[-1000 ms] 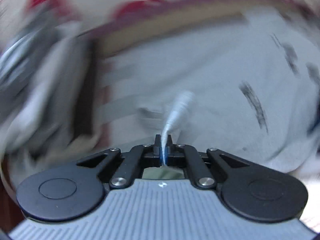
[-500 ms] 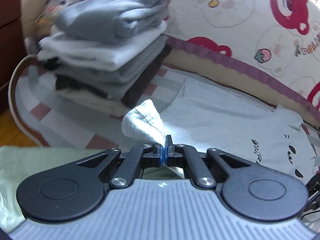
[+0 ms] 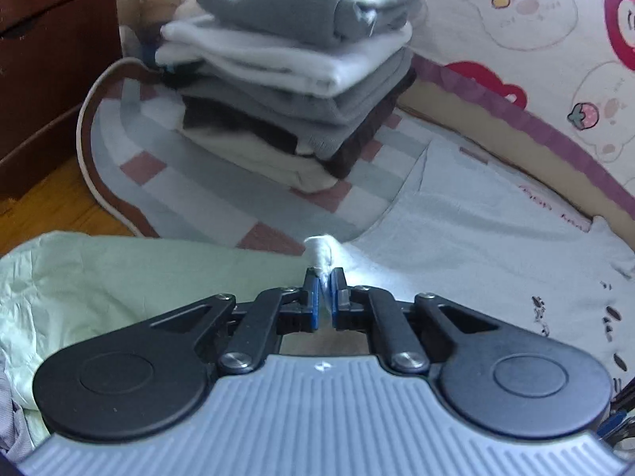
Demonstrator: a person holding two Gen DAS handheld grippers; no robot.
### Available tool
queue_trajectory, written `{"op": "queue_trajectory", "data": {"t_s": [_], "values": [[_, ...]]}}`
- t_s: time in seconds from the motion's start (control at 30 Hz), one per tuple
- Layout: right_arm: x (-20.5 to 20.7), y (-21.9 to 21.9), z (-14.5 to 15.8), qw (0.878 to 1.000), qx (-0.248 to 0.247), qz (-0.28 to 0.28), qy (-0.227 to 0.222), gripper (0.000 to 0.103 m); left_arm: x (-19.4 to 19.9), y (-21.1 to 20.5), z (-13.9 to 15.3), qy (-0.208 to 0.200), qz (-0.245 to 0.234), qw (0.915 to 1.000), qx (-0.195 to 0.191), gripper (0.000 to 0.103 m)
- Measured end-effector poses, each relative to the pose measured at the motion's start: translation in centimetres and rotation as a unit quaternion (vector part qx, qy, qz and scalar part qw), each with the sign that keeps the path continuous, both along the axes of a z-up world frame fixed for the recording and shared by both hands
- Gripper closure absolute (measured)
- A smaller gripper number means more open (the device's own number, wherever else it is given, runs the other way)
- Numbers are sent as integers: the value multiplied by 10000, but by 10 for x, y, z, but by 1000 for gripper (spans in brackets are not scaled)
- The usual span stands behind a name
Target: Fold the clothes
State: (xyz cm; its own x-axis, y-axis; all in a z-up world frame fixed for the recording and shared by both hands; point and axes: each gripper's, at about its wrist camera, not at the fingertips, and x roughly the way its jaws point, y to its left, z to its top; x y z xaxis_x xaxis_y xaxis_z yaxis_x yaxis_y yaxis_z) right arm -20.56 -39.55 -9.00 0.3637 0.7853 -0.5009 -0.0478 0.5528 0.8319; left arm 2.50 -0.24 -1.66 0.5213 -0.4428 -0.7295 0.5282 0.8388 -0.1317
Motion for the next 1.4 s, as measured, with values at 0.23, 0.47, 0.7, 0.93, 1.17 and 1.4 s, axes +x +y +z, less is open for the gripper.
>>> {"op": "queue_trajectory", "data": {"t_s": [0.23,0.47,0.7,0.93,1.17,1.4], "values": [[8,-52,14,9940,122,-980,-463,55,-8,-18,44,-1430,64,9875,654,96],[28,-104,4,9599,-1338,-2462,-8,55,32,-88,38,-490,-1300,9902,-143,76],[18,-163,-12,8667,-3212,-3786,475,55,94,-252,-61,243,-2410,9669,803,69],[-34,-206,-19,8010,-3877,-4510,682,55,124,-302,-104,202,-2176,9704,1025,67],[-82,-245,-32,7458,-4375,-4924,996,55,142,-329,-130,216,-2014,9738,1034,66],[-112,-265,-48,7210,-4435,-5234,974,49,142,-344,-141,-251,-2297,9677,1005,101]]}}
